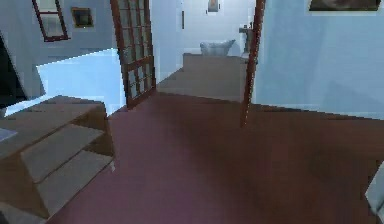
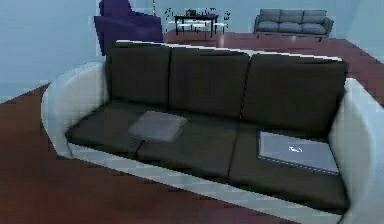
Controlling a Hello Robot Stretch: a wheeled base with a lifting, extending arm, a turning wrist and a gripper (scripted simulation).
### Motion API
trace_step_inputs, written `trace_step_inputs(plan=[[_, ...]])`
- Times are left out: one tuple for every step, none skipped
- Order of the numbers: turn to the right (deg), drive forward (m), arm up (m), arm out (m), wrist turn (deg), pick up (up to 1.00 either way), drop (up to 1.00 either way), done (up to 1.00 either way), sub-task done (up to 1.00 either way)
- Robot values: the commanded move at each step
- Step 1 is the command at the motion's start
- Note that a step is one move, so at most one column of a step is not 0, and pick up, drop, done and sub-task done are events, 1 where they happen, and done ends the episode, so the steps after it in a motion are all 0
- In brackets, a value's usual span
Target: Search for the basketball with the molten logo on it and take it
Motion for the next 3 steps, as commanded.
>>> trace_step_inputs(plan=[[0.0,1.00,0.00,0.00,0.0,0.00,0.00,0.00,0.00],[3.0,0.00,0.00,0.00,0.0,0.00,0.00,0.00,0.00],[-3.0,0.00,0.00,0.00,0.0,0.00,0.00,0.00,0.00]])
